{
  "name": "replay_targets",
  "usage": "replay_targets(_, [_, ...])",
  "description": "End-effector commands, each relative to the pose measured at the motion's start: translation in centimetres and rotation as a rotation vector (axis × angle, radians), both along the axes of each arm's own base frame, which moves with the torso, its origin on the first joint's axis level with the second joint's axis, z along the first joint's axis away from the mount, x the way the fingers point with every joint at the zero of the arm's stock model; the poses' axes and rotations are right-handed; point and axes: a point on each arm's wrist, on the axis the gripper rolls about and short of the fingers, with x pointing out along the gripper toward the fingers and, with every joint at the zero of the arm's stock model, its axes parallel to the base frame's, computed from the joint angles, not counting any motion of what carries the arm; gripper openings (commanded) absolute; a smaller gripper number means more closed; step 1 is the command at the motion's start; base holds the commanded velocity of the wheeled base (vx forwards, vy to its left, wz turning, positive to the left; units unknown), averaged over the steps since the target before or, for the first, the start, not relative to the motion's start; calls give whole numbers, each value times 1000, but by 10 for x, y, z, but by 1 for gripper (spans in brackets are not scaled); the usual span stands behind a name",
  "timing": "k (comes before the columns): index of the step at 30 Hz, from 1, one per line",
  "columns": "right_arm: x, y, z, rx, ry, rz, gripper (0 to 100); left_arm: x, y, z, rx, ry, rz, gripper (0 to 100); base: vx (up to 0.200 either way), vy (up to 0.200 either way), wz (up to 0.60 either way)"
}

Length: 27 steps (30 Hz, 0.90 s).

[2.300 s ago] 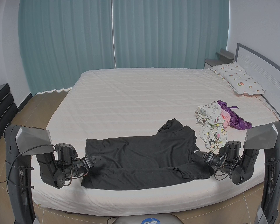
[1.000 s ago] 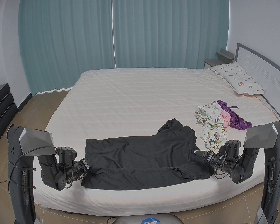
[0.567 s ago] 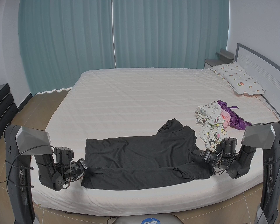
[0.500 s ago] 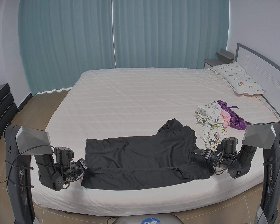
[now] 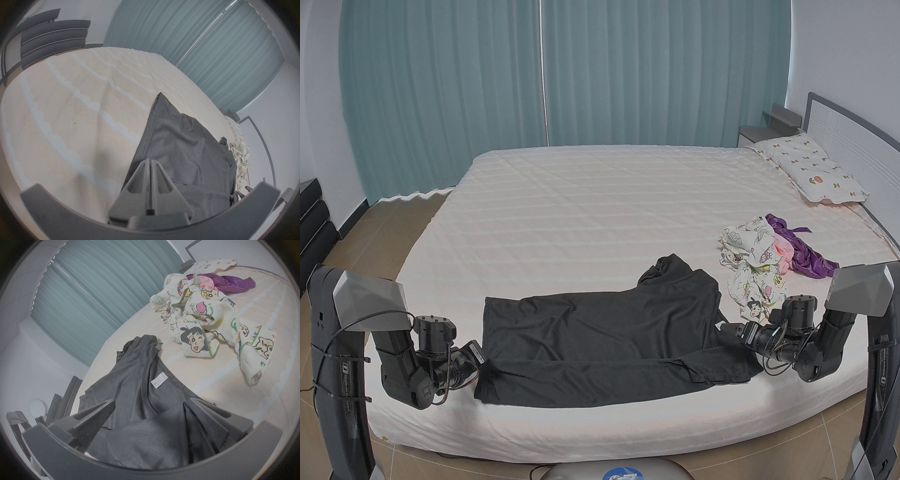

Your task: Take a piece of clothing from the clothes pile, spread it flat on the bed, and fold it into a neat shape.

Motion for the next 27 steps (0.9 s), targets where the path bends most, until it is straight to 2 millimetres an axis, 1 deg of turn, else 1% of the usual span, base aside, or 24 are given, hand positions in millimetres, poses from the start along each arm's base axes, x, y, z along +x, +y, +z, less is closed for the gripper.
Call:
replay_targets(1, [0, 5, -12, -28, 17, 33, 100, 0, 0, -1, 0, 3, 0, 0, 0, 0, 0])
replay_targets(10, [-1, 6, -25, -76, 29, 64, 100, 0, 0, -1, -1, 3, -1, 0, 0, 0, 0])
replay_targets(11, [-1, 5, -25, -83, 26, 67, 0, 0, 0, -1, -1, 3, -1, 0, 0, 0, 0])
replay_targets(20, [-2, -3, -20, -85, 0, 49, 0, 2, 0, 0, -3, -8, 0, 0, 0, 0, 0])
replay_targets(27, [-1, -14, -13, -73, -74, 8, 0, 5, 2, 2, -8, -19, 13, 0, 0, 0, 0])
